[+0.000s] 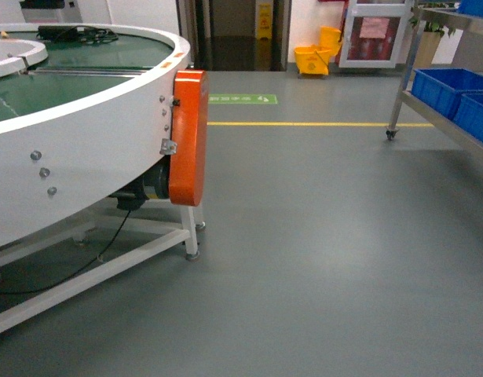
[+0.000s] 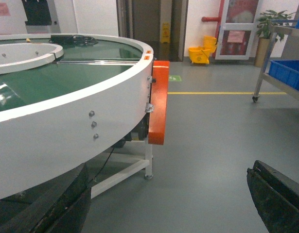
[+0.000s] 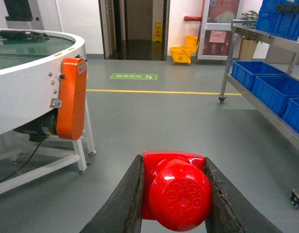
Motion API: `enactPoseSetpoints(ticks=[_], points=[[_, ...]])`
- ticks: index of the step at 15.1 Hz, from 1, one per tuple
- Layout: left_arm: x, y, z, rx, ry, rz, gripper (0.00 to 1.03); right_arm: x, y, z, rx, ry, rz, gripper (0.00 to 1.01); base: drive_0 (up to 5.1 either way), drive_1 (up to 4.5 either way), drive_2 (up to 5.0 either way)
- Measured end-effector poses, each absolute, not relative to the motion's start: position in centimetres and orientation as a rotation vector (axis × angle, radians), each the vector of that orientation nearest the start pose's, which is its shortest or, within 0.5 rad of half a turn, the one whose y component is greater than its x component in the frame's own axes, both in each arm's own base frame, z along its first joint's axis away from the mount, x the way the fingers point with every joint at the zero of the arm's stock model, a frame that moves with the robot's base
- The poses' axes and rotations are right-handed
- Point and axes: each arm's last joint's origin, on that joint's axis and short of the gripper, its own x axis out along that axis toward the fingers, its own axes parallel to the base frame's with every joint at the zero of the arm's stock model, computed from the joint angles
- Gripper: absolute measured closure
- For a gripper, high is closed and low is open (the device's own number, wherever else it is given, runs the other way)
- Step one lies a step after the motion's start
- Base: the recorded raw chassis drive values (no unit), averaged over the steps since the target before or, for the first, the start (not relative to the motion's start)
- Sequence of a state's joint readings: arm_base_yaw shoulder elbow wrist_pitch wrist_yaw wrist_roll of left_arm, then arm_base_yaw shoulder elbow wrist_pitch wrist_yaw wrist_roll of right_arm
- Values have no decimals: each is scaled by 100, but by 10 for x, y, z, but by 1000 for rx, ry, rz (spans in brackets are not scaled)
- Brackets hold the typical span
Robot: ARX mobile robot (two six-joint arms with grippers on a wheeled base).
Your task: Pick red block from blue box to shelf
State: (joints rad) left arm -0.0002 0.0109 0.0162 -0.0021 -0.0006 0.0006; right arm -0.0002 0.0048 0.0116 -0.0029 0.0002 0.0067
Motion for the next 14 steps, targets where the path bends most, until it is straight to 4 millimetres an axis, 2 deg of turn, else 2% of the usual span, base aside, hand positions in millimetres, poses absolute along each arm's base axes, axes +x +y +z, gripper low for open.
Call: enactPoseSetpoints(ticks=[3, 14], points=[[97, 0, 168, 1, -1, 0, 5, 97, 0, 167, 7, -2, 0, 76, -5, 414, -425], [97, 0, 168, 1, -1, 2, 5, 97, 0, 167, 7, -2, 0, 76, -63, -63, -63]])
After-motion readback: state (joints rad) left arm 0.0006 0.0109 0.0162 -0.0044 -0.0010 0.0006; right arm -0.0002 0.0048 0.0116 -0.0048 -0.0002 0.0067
